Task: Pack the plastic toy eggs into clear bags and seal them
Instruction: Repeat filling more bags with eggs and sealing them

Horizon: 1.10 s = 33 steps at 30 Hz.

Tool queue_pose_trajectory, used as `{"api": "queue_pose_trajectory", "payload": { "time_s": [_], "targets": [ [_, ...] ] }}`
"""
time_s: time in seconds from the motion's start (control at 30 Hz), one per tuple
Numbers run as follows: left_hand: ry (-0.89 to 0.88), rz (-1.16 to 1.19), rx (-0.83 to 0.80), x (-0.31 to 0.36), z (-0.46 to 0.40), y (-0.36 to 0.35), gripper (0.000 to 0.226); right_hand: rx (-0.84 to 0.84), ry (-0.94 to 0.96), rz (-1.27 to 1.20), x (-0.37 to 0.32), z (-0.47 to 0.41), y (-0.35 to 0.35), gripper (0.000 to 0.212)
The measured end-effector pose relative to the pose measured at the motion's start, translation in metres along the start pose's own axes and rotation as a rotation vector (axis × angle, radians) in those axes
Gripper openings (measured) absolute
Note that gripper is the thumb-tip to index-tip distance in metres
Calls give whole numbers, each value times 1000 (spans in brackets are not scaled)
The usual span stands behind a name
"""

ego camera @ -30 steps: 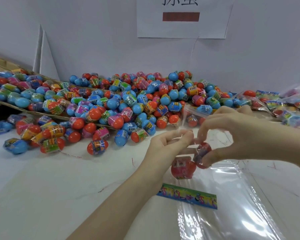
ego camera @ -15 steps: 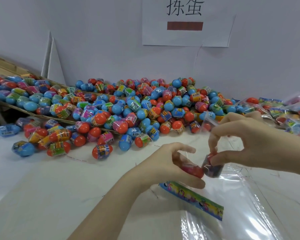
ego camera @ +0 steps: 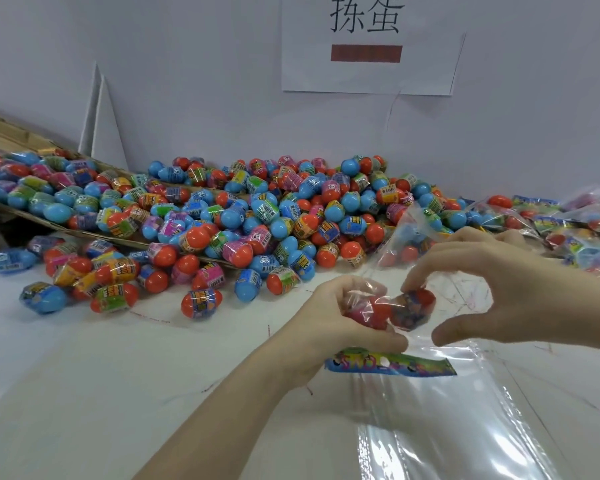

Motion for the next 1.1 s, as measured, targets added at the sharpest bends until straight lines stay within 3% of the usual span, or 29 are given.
{"api": "queue_pose_trajectory", "payload": {
  "time_s": [0.07, 0.27, 0.43, 0.53, 0.6, 0.67, 0.73, 0.8, 0.83, 0.9, 0.97, 1.1],
  "targets": [
    [-15, 14, -7, 0, 0, -1, 49, 35, -3, -32, 0, -1, -3, 34],
    [-56, -2, 3, 1, -1, -1, 17, 23, -83, -238, 5, 0, -6, 57],
    [55, 9, -83, -3, 1, -4, 31, -31, -28, -300, 3, 0, -9, 54],
    [61, -1, -75, -2, 0, 0, 36, 16, 51, -332, -3, 1, -2, 41],
    [58, -6, -72, -3, -1, 2, 40, 131, 90, -315, -5, 3, 9, 49],
    [60, -8, -77, -3, -1, 2, 42, 395, 106, -358, -7, 1, 26, 37],
    [70, 14, -80, -3, -1, 2, 43, 734, -28, -601, 6, -8, 41, 5],
    [80, 44, -99, -1, 0, 2, 46, 920, -237, -955, 29, -27, 36, 16],
    [85, 55, -117, -1, 1, 2, 47, 886, -340, -1022, 37, -40, 25, 20],
    [92, 86, -167, 0, 3, 1, 48, 612, -485, -918, 39, -63, -8, 13],
    [98, 102, -226, 0, 4, 0, 47, 375, -483, -762, 38, -76, -47, 15],
    [87, 88, -254, 0, 4, -3, 46, 410, -341, -236, 43, -88, -83, 24]
  ]
}}
Point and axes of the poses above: each hand's wrist, its own z-axis away from the middle knuckle, its own y-axis out of the back of the hand, x = y × z, the point moved 4 cm from there along -z, towards the middle knuckle, and after that the axes turned 13 degrees about x, right-handed, at the moved point
